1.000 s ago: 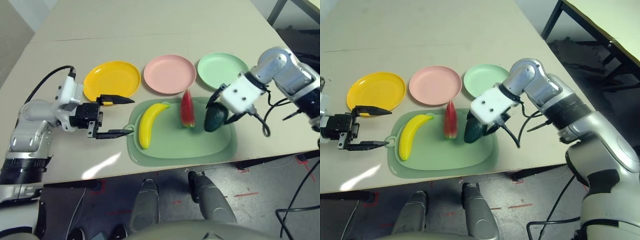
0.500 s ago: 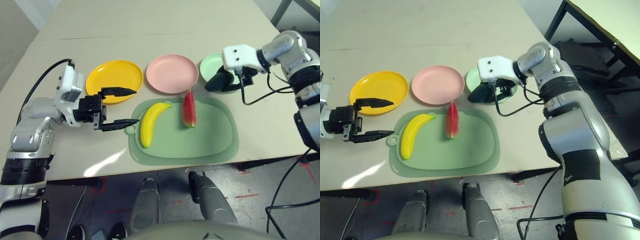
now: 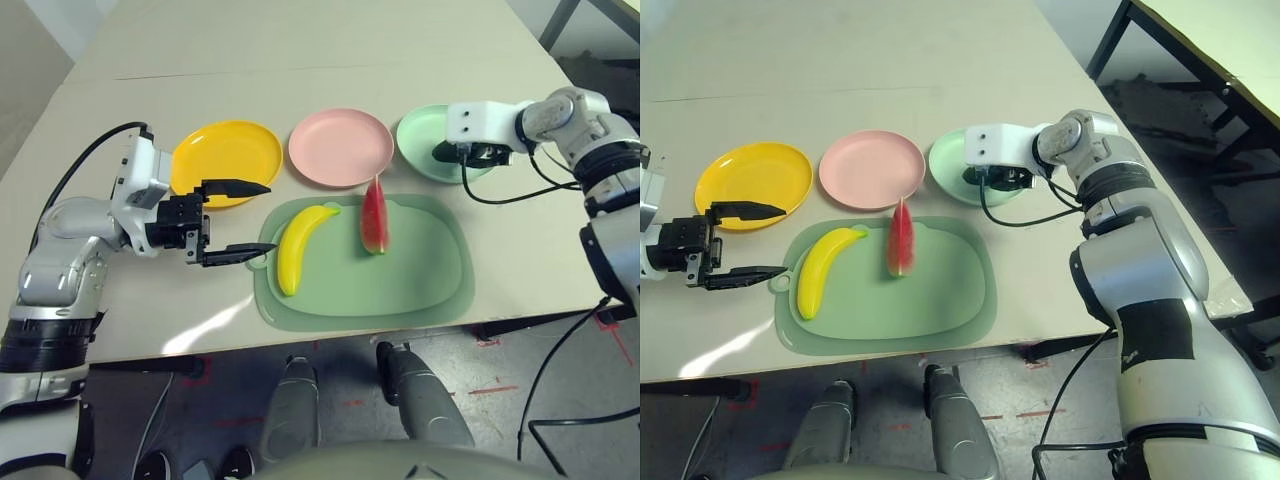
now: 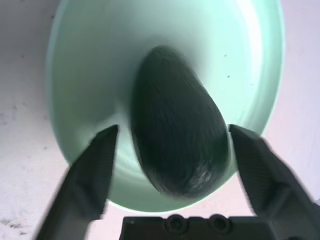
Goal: Place the fruits into color-matched plates.
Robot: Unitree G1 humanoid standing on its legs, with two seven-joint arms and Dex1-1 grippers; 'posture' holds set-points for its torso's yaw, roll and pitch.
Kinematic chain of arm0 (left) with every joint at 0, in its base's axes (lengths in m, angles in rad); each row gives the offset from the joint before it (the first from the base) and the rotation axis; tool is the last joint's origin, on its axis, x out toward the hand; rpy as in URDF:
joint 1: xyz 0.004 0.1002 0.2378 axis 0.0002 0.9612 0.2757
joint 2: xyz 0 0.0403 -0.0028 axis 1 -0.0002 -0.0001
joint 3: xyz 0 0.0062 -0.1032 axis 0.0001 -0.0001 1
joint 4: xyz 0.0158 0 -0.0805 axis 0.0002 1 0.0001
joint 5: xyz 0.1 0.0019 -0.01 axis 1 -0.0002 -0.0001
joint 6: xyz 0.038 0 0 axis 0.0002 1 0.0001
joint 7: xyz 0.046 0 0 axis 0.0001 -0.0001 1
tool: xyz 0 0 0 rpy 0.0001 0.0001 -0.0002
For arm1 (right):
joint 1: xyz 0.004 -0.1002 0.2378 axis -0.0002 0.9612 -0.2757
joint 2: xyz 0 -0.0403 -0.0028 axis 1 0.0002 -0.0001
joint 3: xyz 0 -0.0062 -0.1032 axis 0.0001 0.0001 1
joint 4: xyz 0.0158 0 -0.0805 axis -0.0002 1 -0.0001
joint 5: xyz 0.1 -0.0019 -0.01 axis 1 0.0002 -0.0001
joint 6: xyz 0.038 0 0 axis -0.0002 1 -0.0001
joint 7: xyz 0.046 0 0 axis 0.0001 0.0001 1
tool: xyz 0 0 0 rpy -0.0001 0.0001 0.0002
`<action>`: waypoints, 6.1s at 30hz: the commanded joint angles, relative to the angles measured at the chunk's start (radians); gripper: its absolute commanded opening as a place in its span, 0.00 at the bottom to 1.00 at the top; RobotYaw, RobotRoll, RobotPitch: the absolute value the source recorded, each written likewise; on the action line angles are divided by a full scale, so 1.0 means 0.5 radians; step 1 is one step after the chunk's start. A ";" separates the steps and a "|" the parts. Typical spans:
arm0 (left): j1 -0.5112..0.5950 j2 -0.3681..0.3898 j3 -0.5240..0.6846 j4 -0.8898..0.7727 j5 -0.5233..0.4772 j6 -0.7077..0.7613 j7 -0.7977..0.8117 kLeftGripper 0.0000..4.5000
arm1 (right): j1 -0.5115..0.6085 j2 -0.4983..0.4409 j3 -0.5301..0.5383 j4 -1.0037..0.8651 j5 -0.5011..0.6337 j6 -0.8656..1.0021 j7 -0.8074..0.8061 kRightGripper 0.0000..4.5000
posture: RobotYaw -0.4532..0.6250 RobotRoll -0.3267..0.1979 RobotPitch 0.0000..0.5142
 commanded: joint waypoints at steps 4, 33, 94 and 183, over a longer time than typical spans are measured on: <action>0.036 0.007 -0.015 -0.037 0.035 -0.036 -0.019 1.00 | -0.041 -0.024 -0.027 -0.009 -0.103 -0.111 0.007 0.99 | 0.41 0.62 0.40; 0.061 0.050 -0.008 0.017 0.019 -0.064 -0.196 1.00 | -0.010 0.195 0.003 -1.065 0.637 -1.048 1.424 0.99 | 0.41 0.62 0.44; 0.066 0.022 0.016 0.050 0.045 -0.112 -0.073 1.00 | -0.261 0.451 -0.025 -0.569 0.569 -0.474 1.046 0.48 | 0.42 0.62 0.46; -1.862 -0.038 -2.079 1.940 0.740 -2.800 -0.453 1.00 | 2.291 0.464 -1.036 -2.101 1.599 0.078 0.901 0.99 | 0.31 0.62 0.35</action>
